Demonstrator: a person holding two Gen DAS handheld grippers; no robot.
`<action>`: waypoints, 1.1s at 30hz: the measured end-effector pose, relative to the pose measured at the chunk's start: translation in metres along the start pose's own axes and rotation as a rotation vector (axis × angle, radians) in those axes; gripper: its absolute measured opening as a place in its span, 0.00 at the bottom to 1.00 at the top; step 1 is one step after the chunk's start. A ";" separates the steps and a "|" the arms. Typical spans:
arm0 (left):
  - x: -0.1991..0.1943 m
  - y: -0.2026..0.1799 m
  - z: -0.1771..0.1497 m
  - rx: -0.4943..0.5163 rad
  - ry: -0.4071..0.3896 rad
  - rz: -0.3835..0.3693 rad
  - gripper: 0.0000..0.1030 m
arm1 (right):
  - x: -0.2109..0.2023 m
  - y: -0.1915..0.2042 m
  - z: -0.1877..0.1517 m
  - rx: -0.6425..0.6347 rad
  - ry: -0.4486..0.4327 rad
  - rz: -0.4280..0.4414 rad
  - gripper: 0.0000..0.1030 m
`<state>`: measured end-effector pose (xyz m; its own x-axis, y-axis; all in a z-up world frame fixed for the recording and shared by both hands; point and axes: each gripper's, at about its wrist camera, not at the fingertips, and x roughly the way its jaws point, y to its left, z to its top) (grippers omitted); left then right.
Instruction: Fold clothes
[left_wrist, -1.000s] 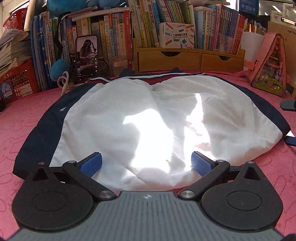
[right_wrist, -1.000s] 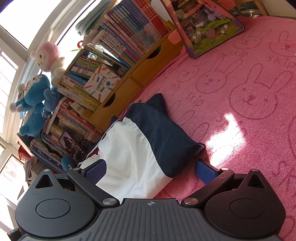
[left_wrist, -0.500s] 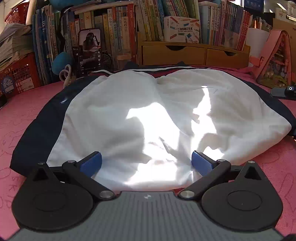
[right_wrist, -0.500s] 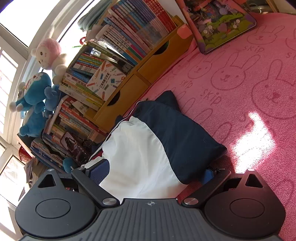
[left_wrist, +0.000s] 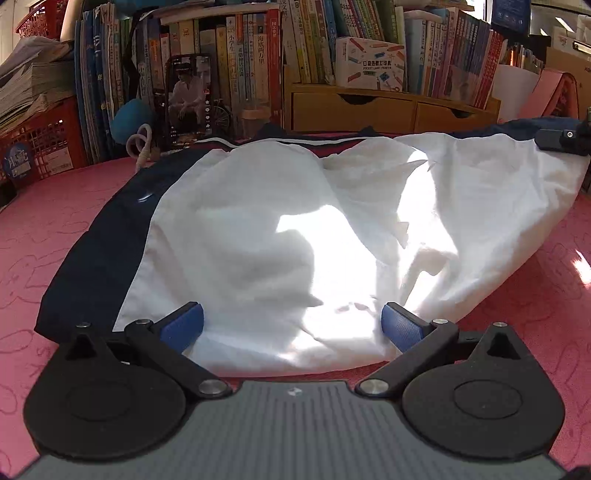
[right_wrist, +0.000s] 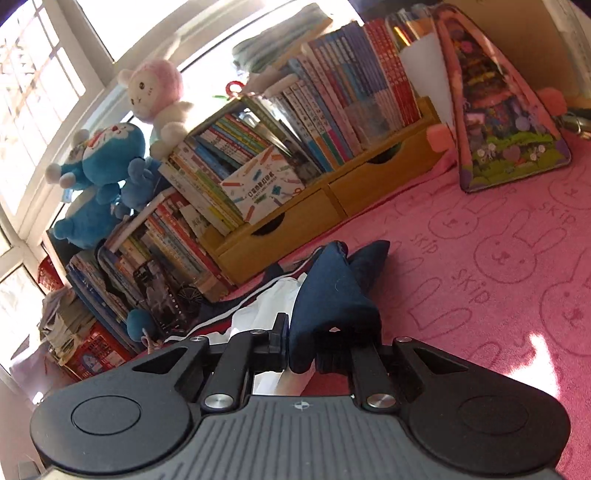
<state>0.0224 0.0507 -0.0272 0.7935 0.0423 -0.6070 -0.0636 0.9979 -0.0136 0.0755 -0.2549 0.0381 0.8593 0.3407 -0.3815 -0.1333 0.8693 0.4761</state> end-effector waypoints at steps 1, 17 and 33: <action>-0.006 0.012 -0.001 -0.015 -0.015 0.009 1.00 | 0.000 0.024 0.003 -0.089 -0.019 0.023 0.12; -0.031 0.166 -0.027 -0.296 -0.018 0.207 1.00 | 0.111 0.284 -0.162 -0.790 0.261 0.308 0.09; -0.030 0.166 -0.028 -0.286 -0.010 0.215 1.00 | 0.084 0.269 -0.217 -1.262 0.057 0.094 0.54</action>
<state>-0.0294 0.2141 -0.0336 0.7496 0.2519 -0.6120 -0.3954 0.9120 -0.1089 0.0041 0.0849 -0.0383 0.8028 0.4066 -0.4361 -0.5960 0.5666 -0.5690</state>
